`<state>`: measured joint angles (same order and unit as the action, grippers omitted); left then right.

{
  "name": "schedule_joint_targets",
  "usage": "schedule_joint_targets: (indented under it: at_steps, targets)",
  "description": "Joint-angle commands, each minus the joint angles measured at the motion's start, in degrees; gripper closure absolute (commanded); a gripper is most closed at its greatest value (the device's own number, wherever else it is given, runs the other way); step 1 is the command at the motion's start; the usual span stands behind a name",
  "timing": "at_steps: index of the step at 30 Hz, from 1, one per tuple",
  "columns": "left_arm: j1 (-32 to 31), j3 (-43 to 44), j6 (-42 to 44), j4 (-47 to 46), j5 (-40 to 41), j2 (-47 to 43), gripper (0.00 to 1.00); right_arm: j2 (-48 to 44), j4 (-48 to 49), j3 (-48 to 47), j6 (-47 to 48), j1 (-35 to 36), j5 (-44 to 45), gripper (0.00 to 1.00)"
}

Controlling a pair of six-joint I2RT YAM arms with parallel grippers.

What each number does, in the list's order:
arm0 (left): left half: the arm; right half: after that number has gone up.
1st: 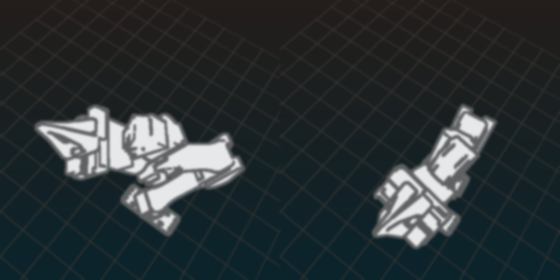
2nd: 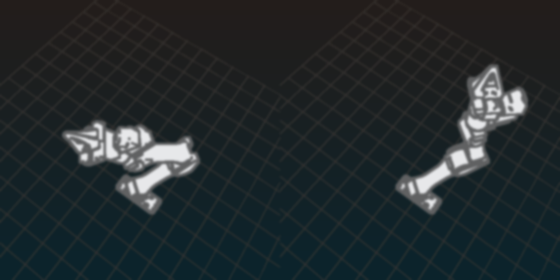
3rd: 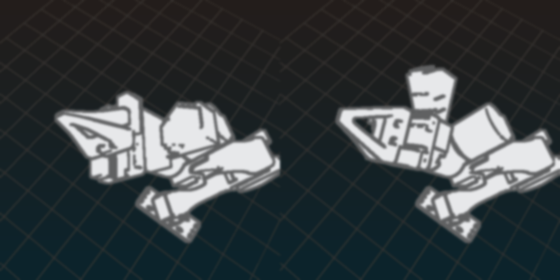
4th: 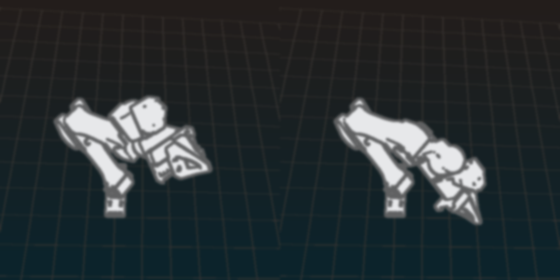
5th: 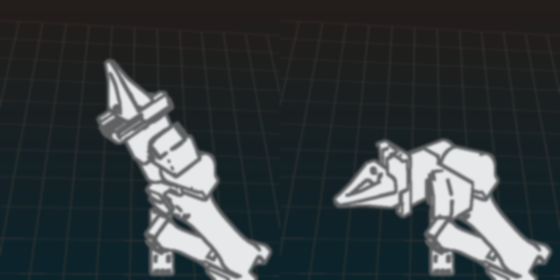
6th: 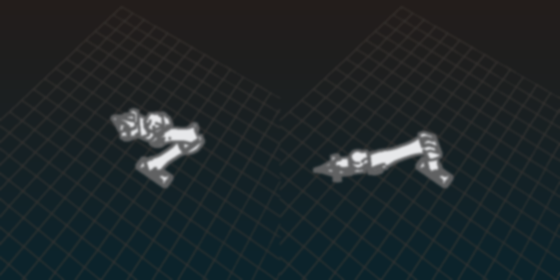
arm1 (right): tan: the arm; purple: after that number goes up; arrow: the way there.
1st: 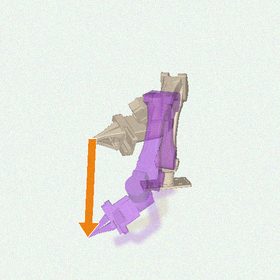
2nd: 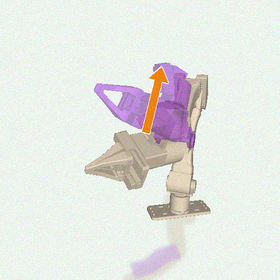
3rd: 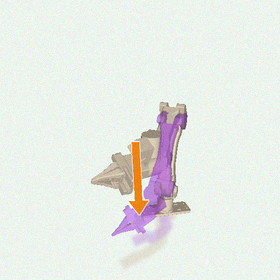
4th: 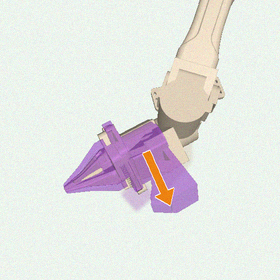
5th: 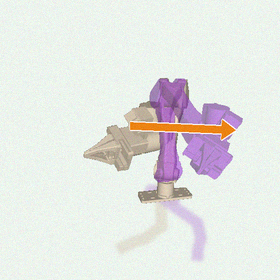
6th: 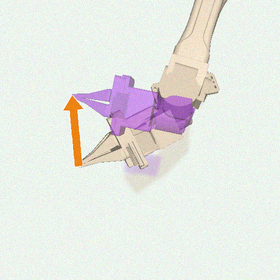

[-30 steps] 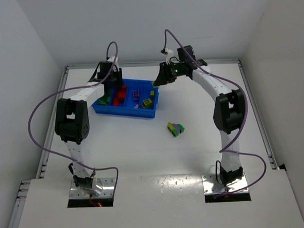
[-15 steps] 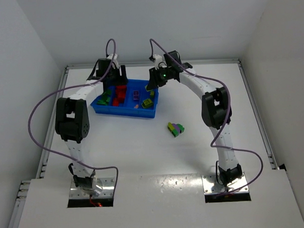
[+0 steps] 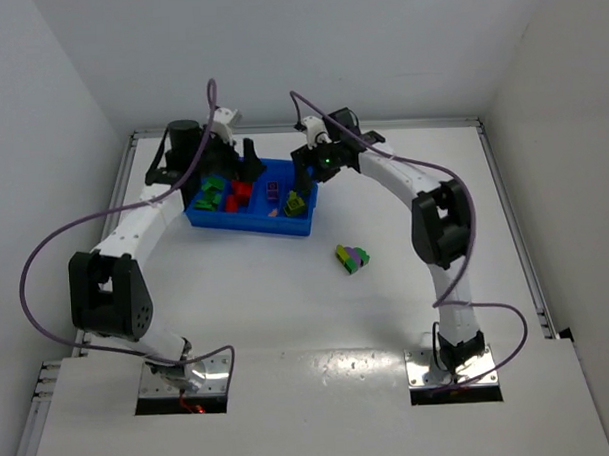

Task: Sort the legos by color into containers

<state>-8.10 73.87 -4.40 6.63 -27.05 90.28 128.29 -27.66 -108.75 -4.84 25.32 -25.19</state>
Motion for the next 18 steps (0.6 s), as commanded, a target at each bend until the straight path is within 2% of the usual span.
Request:
schedule_joint_targets:
  at_steps: [1, 3, 5, 7, 10, 11, 12, 14, 16, 18]
  targets:
    - [-5.9, -5.7, 7.9, 0.6, -8.3, -4.4, 0.05, -15.1, 0.2, 5.5, 3.0, -1.7, 5.1, 0.26]
    - [-9.8, -8.2, 8.6, 1.1, -6.6, -7.0, 0.06, -20.5, 0.2, 13.0, 4.2, -3.3, 10.0, 0.26]
    - [-16.8, -11.5, 9.2, 0.6, -3.2, -7.8, 0.06, -28.3, -0.3, 18.2, 4.8, -6.9, 13.4, 0.26]
    - [-22.8, -14.4, 11.2, 0.0, -2.1, -8.5, 0.08, -33.0, -2.2, 25.2, 6.8, -11.4, 12.5, 0.26]
    - [-27.7, -15.9, 18.0, 0.2, -5.9, -7.5, 0.14, -42.7, -3.8, 36.1, 13.3, -15.3, 10.3, 0.26]
    - [-28.5, -15.3, 20.7, 2.5, -10.1, -6.6, 0.15, -47.6, -3.1, 41.9, 14.1, -16.0, 10.9, 0.26]
    - [-29.3, -14.8, 26.4, 3.8, -12.0, -5.6, 0.20, -49.9, -3.1, 44.5, 15.5, -16.5, 11.0, 0.26]
    - [-31.5, -12.5, 32.1, 6.0, -15.0, -0.8, 0.24, -53.2, -3.1, 49.7, 15.5, -17.3, 12.4, 0.27]
    - [-32.1, -9.4, 38.7, 11.2, -15.7, 3.5, 0.24, -56.2, -5.0, 51.9, 16.0, -19.1, 13.1, 0.27]
    - [-32.2, -2.6, 44.8, 17.9, -17.6, 10.1, 0.24, -58.8, -5.0, 54.3, 14.5, -21.0, 12.5, 0.27]
